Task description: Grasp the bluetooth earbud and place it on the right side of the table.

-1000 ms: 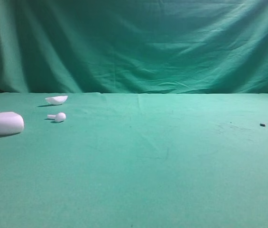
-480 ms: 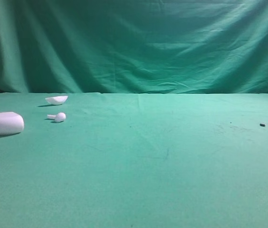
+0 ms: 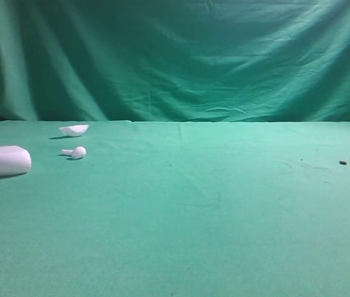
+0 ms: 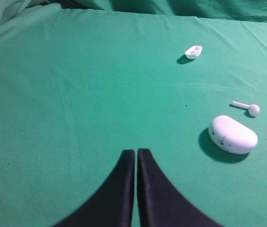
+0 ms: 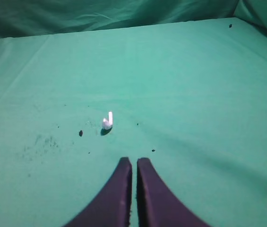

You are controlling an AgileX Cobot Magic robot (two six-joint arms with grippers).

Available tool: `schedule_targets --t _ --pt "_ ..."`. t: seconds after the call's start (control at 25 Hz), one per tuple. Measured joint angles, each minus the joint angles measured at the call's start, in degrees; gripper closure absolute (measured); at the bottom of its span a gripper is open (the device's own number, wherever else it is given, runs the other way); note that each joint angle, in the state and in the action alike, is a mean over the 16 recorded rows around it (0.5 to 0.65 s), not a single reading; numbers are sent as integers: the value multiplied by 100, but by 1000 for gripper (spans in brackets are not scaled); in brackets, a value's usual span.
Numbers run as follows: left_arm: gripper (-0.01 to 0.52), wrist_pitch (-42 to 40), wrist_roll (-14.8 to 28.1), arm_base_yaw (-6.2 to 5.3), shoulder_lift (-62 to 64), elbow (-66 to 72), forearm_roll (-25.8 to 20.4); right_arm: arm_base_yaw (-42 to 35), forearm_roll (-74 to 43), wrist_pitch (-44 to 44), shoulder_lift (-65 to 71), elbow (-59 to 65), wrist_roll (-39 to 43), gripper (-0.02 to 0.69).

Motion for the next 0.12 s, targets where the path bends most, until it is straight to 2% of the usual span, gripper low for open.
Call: schedule_targets --t 0.12 --pt "514 0 0 0 0 0 0 0 -3 -1 0 0 0 665"
